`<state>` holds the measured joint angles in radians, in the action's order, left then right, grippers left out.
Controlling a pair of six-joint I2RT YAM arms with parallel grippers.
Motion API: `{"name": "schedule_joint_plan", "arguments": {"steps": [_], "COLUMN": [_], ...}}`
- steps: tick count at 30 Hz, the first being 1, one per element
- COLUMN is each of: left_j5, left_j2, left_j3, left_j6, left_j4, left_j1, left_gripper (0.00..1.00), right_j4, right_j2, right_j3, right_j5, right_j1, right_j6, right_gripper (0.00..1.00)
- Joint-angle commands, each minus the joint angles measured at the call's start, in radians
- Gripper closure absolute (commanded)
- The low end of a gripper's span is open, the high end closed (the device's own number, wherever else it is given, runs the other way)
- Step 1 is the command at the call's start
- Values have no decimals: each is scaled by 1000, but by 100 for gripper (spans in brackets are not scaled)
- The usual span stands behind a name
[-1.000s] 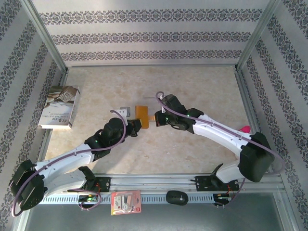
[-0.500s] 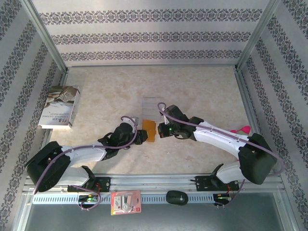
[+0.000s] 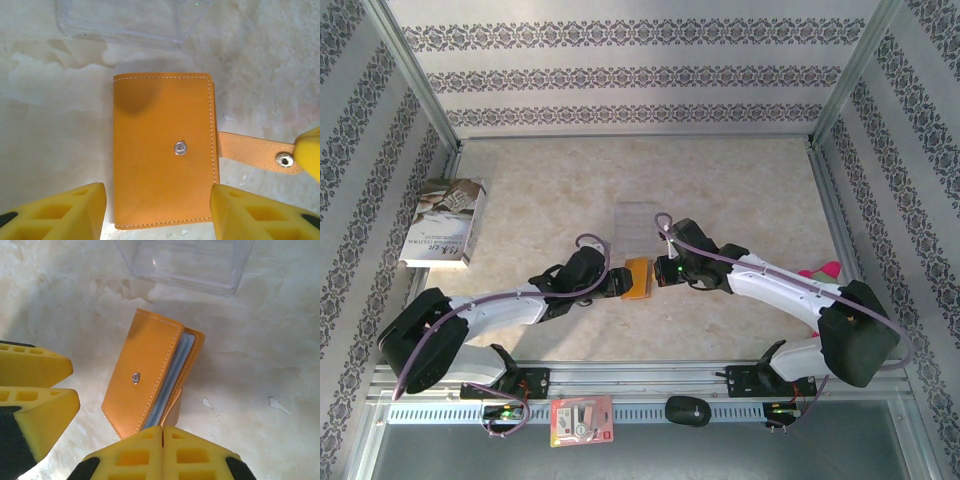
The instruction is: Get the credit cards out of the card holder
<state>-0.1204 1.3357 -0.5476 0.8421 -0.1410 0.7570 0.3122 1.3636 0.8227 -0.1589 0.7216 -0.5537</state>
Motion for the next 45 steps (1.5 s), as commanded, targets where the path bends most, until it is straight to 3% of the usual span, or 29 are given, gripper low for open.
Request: {"name": "schedule_joint_plan", "arguments": {"steps": [1, 14, 22, 28, 34, 45], "left_j5": [4, 58, 66, 68, 62, -34], "left_j2": [-45, -262, -301, -254, -196, 2], "left_j3": [22, 118, 133, 108, 87, 11], "left_j6": [-20, -40, -48, -75, -94, -123], "left_j4": [43, 83, 95, 103, 68, -16], "left_j1": [-14, -49, -53, -53, -53, -53], "left_gripper": [40, 32, 30, 30, 30, 33], "right_j4": [16, 10, 26, 108, 124, 47], "right_j2": [-36, 16, 36, -28, -71, 53], "right_j3": [11, 140, 156, 36, -105, -97], "right_j5": [-32, -126, -95, -21, 50, 162], "right_j1": [-8, 56, 67, 32, -68, -180], "right_j6": [-10, -20, -26, -71, -128, -108], "right_gripper": [100, 100, 100, 100, 100, 100]}}
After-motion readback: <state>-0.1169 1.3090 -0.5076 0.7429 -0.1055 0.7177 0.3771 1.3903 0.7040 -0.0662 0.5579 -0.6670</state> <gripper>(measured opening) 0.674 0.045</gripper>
